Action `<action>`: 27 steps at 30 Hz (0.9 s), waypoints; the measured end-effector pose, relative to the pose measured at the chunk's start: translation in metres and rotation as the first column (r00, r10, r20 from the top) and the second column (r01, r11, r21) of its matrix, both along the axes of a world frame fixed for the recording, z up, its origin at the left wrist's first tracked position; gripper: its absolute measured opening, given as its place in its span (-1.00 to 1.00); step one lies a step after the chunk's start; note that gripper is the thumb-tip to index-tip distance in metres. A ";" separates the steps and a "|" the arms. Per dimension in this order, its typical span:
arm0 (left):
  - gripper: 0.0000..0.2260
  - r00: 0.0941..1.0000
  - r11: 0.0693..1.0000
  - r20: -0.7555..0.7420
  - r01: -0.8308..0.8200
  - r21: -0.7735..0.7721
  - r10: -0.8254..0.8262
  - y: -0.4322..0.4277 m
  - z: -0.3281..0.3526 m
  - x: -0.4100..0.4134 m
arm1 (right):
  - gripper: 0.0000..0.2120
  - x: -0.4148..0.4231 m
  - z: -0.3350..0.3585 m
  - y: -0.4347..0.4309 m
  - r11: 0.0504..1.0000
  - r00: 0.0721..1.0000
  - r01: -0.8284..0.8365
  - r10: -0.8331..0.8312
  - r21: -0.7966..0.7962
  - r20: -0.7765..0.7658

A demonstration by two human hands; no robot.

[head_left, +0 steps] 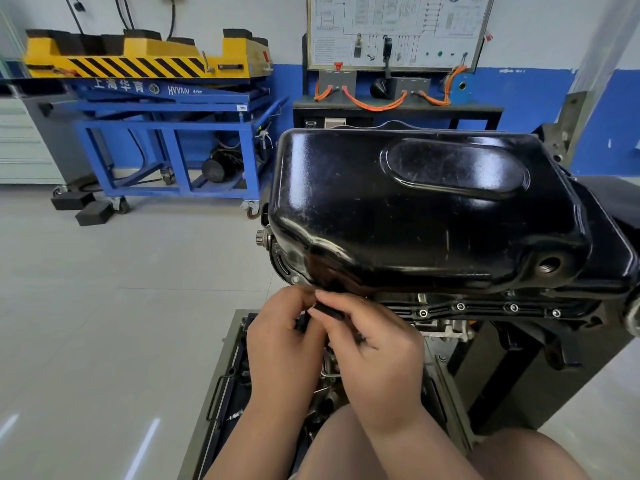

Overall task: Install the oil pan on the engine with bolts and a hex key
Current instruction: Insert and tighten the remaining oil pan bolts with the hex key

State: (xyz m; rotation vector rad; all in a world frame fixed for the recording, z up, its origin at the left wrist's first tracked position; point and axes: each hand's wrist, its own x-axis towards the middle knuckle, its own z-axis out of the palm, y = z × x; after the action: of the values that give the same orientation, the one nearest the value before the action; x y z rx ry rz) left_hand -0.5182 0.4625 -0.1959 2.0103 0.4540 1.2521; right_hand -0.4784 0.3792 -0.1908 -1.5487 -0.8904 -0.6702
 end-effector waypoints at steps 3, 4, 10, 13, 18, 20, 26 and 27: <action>-0.85 1.000 1.000 0.005 0.011 0.026 -0.011 0.001 0.000 -0.002 | -0.76 -0.004 0.002 -0.001 0.996 0.999 -0.050 0.051 -0.073 0.006; -0.84 1.000 1.000 0.007 0.012 0.028 -0.012 0.001 -0.001 -0.003 | -0.75 -0.004 0.002 -0.001 0.993 0.997 -0.073 0.074 -0.090 0.007; -0.79 1.000 0.999 0.005 0.027 0.031 -0.028 0.000 0.002 -0.003 | -0.69 -0.001 -0.001 0.003 1.000 1.000 0.015 -0.014 -0.009 0.006; -0.79 0.999 0.998 0.022 0.025 -0.062 -0.024 0.000 0.001 -0.002 | -0.86 -0.002 -0.001 0.006 1.000 1.000 0.007 -0.007 0.010 0.009; -0.73 1.000 0.999 0.011 0.023 -0.024 -0.023 0.004 -0.001 -0.001 | -0.70 -0.002 -0.003 0.002 0.994 0.997 -0.076 0.078 -0.075 0.018; -0.70 1.000 0.999 -0.003 0.016 0.031 -0.016 0.005 0.001 0.000 | -0.62 -0.001 -0.003 0.000 0.987 0.991 -0.113 0.120 -0.116 0.053; -0.78 0.996 0.996 0.001 0.089 -0.009 -0.089 0.005 -0.002 -0.001 | -0.71 0.002 -0.001 0.000 0.996 0.996 -0.090 0.091 -0.025 0.021; -0.81 0.996 0.995 0.003 0.086 -0.039 -0.086 0.005 -0.002 -0.001 | -0.70 0.002 -0.001 0.001 0.997 0.997 -0.079 0.079 0.003 0.004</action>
State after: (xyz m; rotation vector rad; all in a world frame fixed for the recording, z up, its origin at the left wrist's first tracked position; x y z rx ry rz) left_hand -0.5193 0.4678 -0.1978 1.9749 0.3838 1.1832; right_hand -0.4768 0.3804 -0.1919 -1.5016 -0.9479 -0.6178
